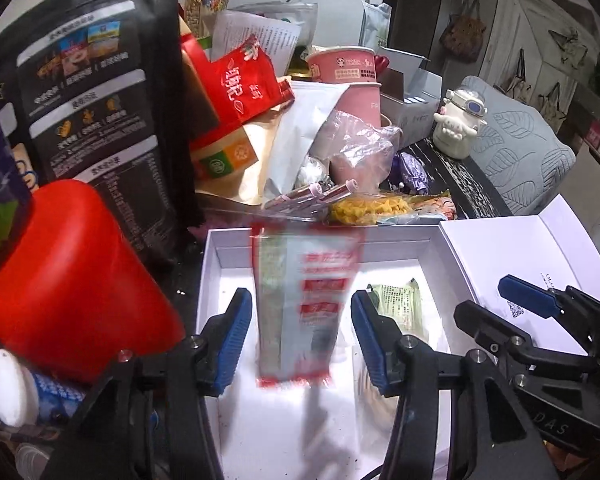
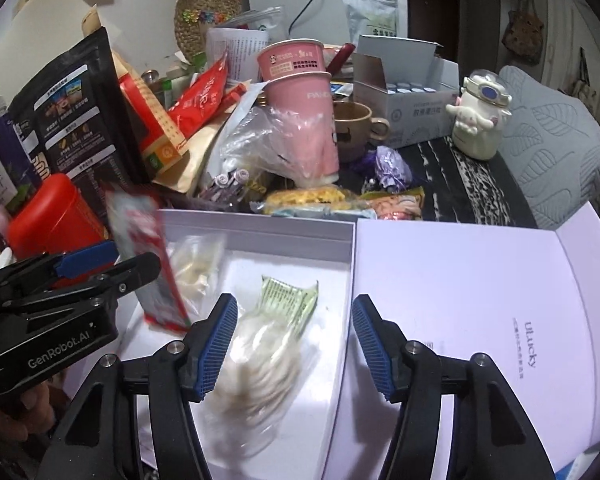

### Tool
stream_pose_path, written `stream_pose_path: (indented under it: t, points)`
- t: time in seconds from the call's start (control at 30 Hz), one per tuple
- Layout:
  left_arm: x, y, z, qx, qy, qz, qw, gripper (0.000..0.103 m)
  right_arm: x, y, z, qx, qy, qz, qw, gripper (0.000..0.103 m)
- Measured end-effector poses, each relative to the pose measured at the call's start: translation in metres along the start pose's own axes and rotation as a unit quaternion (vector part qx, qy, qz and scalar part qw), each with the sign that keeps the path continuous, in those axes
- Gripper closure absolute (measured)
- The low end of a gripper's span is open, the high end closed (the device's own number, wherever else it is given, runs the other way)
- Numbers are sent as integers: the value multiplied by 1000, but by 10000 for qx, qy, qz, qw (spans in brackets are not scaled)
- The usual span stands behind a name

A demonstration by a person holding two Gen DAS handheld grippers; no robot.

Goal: Organize soft objects
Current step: 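Carry the snack packet and bagged toy into the lavender box while releasing both, then withdraw both grippers from the lavender box back toward the table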

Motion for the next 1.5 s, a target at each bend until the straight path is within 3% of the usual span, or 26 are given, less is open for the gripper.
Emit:
stream_pose_path:
  t: [0.43, 1.03, 1.5]
  points:
    - [8, 12, -49, -58, 415, 86, 9991, 52, 2, 1, -42, -25, 233, 18, 9997, 43]
    - [22, 40, -149, -139, 1278, 281, 9913, 52, 5, -5, -149, -102, 1077, -88, 9941, 43]
    - [-16, 70, -204, -365, 1479, 694, 9859, 52, -32, -12, -218, -122, 1530, -155, 9880, 33]
Point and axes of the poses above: each gripper's, at about its wrist camera, not at the fingertips, and z roughly the way its jaws point, y to its right, x to its top, the point moved 9 cm from there along z, roughly the way its jaws point, and after that the axes turned 8 degrees about -x, right-handed, at the moved point
